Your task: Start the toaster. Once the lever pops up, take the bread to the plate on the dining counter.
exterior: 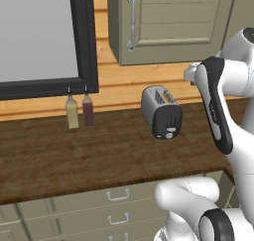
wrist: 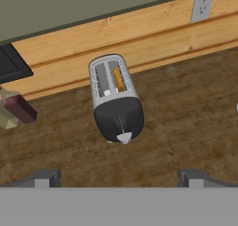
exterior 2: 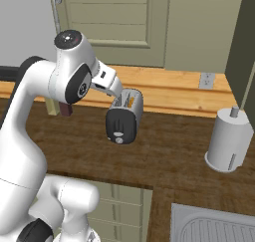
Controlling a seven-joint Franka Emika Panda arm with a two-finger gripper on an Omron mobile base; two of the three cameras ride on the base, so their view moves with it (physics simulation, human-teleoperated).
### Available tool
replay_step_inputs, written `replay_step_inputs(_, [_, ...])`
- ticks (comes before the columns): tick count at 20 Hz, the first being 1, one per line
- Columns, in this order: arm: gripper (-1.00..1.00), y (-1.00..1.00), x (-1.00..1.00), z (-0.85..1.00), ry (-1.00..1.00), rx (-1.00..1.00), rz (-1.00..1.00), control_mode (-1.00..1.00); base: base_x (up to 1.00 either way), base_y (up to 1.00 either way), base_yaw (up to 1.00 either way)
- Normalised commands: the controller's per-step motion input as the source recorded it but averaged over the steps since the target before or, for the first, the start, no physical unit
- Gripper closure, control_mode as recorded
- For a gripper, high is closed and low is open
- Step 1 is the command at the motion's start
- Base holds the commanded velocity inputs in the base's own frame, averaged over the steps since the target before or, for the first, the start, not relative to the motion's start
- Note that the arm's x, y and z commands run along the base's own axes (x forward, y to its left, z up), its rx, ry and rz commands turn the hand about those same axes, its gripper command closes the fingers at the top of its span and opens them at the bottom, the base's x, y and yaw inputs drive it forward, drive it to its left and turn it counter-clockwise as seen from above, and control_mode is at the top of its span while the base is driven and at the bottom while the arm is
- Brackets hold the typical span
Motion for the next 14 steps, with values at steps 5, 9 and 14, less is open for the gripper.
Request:
replay_step_inputs(5, [-1.0,0.0,0.0,0.0,0.0,0.0,0.0,-1.0,0.0,0.0,0.0])
replay_step_inputs(9, [-1.0,0.0,0.0,0.0,0.0,0.0,0.0,-1.0,0.0,0.0,0.0])
replay_step_inputs(14, [-1.0,0.0,0.0,0.0,0.0,0.0,0.0,-1.0,0.0,0.0,0.0])
